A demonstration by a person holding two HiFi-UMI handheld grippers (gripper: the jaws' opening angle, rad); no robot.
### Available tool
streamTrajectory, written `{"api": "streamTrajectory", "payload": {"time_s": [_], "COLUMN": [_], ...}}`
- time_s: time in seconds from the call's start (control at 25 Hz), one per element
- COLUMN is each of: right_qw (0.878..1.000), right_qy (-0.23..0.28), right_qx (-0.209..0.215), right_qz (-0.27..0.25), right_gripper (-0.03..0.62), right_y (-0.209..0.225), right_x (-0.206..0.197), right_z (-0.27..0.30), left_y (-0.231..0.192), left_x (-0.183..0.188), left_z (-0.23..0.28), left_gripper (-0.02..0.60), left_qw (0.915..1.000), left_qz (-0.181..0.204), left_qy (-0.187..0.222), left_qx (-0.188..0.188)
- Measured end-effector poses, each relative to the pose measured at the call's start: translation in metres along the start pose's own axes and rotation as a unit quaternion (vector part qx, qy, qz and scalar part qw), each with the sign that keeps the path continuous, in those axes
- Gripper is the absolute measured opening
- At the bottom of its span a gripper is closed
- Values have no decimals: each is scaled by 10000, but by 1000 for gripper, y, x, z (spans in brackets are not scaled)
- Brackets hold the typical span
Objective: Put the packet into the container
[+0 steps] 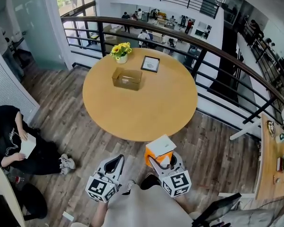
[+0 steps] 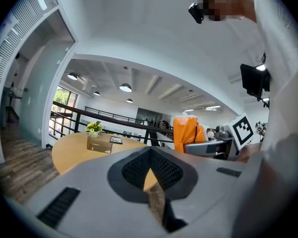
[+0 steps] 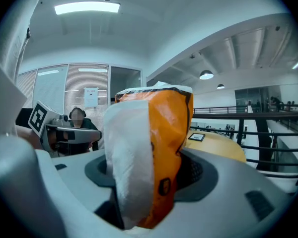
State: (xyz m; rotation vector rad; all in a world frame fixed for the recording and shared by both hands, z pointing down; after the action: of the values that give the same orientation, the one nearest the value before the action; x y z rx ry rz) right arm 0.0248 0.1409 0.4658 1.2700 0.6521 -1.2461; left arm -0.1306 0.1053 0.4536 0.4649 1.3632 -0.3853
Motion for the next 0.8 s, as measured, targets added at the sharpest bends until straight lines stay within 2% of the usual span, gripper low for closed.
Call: {"api": "streamTrajectory", "payload": {"time_s": [0.32, 0.6, 0.8], "right_qw": [9998, 9983, 9967], "right_qy": [-139, -196, -172], "right_qx": [143, 526, 787], "right_qz": [91, 135, 39], "right_gripper": [293, 295, 295], "right_y": [24, 62, 88], "right_x": [14, 51, 86], "right_z": [64, 146, 195], "left_y": [-42, -103, -140], "left_x": [-9, 0, 14], "left_z": [38, 100, 143], "left_gripper": [5, 5, 5], "left_qw": [9998, 9984, 9969], "left_qz": [-79, -27, 35], "left_qy": [-147, -315, -286], "left_qx": [82, 459, 731]}}
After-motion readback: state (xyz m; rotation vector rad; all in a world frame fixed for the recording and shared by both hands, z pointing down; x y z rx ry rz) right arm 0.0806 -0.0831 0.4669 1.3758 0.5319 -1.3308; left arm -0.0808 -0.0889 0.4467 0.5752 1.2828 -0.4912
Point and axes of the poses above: the fingertips, and each gripper's own axes: z forward along the fingers, y to its right, x out of its top, the point moved 2 cm from there along -z, backward along the fingers, and after that the axes turned 15 degrees about z, right-handed, at the moved point
